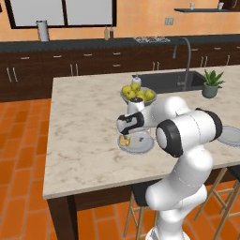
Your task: Place one bun and one sausage from the bowl on each plate.
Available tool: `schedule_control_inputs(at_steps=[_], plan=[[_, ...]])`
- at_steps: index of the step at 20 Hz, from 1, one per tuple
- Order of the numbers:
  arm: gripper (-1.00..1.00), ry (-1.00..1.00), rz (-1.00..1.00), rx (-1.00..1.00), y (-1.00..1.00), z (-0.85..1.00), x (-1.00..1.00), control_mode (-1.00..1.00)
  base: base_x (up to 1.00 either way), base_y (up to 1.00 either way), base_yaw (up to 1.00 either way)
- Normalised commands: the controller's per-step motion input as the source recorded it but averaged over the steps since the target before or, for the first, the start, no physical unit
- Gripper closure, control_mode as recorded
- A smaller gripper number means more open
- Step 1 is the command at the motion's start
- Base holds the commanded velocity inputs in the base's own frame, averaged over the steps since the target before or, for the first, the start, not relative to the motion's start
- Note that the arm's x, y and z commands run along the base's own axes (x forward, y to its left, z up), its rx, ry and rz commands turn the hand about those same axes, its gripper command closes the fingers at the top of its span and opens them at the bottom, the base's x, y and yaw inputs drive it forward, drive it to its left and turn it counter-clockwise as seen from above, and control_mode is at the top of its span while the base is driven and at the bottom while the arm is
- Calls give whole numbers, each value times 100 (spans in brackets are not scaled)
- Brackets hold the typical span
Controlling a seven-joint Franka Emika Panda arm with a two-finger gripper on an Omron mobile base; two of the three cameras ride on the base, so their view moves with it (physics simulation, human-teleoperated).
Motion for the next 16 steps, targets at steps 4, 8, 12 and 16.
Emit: schedule_control_inputs(at_steps=[4, 8, 12, 16], plan=[[-100, 11, -13, -12, -28, 6, 0, -100, 0, 0, 0], [-100, 16, -12, -22, -25, 0, 0, -100, 0, 0, 0], [-100, 3, -10, -11, 0, -14, 14, -100, 0, 0, 0], [-100, 0, 0, 4, 0, 17, 1, -100, 0, 0, 0]])
